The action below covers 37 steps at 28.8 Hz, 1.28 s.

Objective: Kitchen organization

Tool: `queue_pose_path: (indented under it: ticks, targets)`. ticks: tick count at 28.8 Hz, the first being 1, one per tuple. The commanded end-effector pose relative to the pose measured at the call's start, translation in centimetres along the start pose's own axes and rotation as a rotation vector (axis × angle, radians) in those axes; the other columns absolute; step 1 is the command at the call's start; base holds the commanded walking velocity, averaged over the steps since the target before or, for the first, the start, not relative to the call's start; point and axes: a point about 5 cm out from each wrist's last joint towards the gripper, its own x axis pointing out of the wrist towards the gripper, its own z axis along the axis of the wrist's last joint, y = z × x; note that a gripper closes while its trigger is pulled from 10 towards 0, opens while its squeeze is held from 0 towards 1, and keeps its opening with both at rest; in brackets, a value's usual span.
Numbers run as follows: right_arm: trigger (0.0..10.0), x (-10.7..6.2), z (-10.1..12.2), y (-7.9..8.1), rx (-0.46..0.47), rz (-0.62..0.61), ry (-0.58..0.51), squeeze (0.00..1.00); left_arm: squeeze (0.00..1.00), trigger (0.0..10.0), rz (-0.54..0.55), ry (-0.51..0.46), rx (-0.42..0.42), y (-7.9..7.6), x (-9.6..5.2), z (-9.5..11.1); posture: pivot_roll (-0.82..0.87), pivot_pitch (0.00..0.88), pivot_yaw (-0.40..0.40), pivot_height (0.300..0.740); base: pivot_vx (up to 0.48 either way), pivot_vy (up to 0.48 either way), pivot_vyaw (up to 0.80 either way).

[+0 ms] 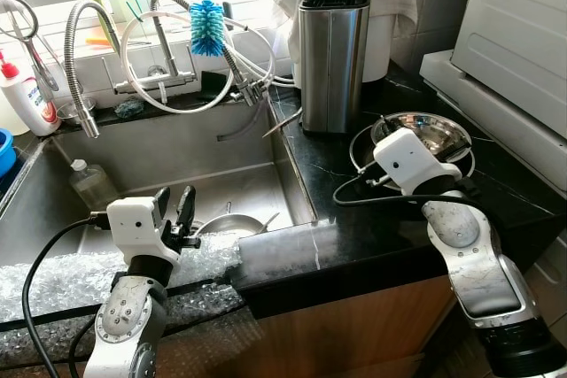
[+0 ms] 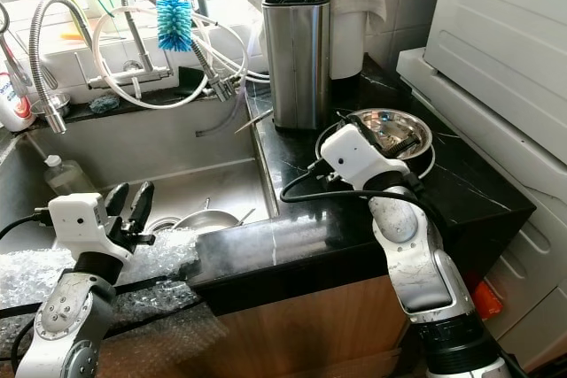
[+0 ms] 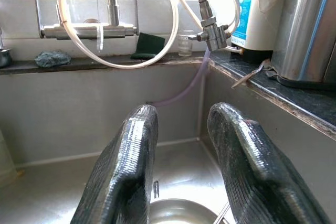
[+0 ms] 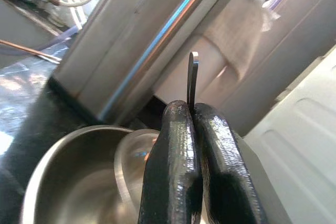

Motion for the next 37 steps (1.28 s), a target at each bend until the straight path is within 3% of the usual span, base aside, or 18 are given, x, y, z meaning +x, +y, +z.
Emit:
queue_pose_path:
  ticks: [1, 8, 11, 15, 16, 20, 21, 22, 23, 26, 32, 35, 37]
  targets:
    - [0.0, 0.3, 2.3, -1.3, -0.024, -0.043, -0.076, 0.00, 0.00, 10.0, 0.003, 0.007, 0.006, 0.0, 0.2, -0.2, -0.08, 0.000, 0.117, 0.740, 0.000, 0.000, 0.00]
    - [0.0, 0.8, 4.7, -2.6, -0.028, -0.077, -0.147, 0.00, 0.00, 10.0, 0.001, 0.005, -0.002, -0.2, 0.3, -0.3, -0.08, 0.000, 0.112, 0.740, 0.000, 0.000, 0.00]
    - [0.0, 0.8, 5.9, -2.7, 0.012, -0.082, -0.191, 0.00, 0.00, 10.0, 0.003, 0.003, -0.003, -0.2, 0.4, -0.3, -0.08, 0.000, 0.109, 0.740, 0.000, 0.000, 0.00]
    - [0.0, 0.8, 7.8, -2.4, 0.143, -0.059, -0.249, 0.00, 0.00, 10.0, 0.006, 0.000, -0.001, -0.2, 0.4, -0.3, -0.08, 0.000, 0.109, 0.740, 0.000, 0.000, 0.00]
    - [9.5, 0.7, 8.6, -2.3, 0.165, -0.049, -0.293, 0.00, 0.00, 10.0, 0.007, -0.002, -0.001, -0.2, 0.4, -0.2, -0.07, 0.000, 0.108, 0.740, 0.000, 0.000, 0.00]
    - [10.0, 0.4, 10.6, -1.9, 0.188, -0.016, -0.392, 0.00, 0.00, 10.0, 0.009, -0.006, 0.000, -0.1, 0.5, -0.2, -0.07, 0.000, 0.108, 0.740, 0.000, 0.000, 0.00]
    - [10.0, 0.2, 11.5, -1.6, 0.245, 0.009, -0.433, 0.00, 0.00, 10.0, 0.008, -0.009, 0.000, -0.2, 0.6, -0.2, -0.07, 0.000, 0.109, 0.740, 0.000, 0.000, 0.00]
    - [10.0, 0.2, 11.5, -1.6, 0.245, 0.009, -0.433, 0.00, 0.00, 10.0, 0.008, -0.009, 0.000, -0.2, 0.6, -0.2, -0.07, 0.000, 0.109, 0.740, 0.000, 0.000, 0.00]
    - [10.0, 0.0, 12.2, -1.0, 0.375, 0.066, -0.472, 0.00, 0.00, 10.0, 0.006, -0.013, 0.001, -0.2, 0.6, -0.1, -0.07, 0.000, 0.107, 0.740, 0.000, 0.000, 0.00]
    - [10.0, -0.1, 12.2, -0.4, 0.630, 0.122, -0.474, 0.00, 0.00, 10.0, 0.000, -0.019, 0.014, -0.2, 0.7, -0.1, -0.07, 0.000, 0.108, 0.740, 0.000, 0.000, 0.00]
    - [10.0, 0.0, 11.3, 1.2, 0.774, 0.228, -0.454, 0.00, 0.00, 10.0, -0.032, -0.031, 0.040, -0.6, 0.9, 0.2, -0.07, 0.000, 0.108, 0.740, 0.000, 0.000, 0.00]
    - [10.0, -0.1, 11.3, 1.2, 0.787, 0.234, -0.454, 0.00, 0.00, 10.0, -0.033, -0.032, 0.041, -0.6, 0.9, 0.2, -0.07, 0.000, 0.108, 0.740, 0.000, 0.000, 0.00]
    - [10.0, 0.2, 10.5, 2.2, 0.902, 0.261, -0.424, 0.00, 0.00, 10.0, -0.074, -0.054, 0.070, -1.5, 1.2, 0.7, -0.06, 0.000, 0.103, 0.740, 0.000, 0.000, 0.00]
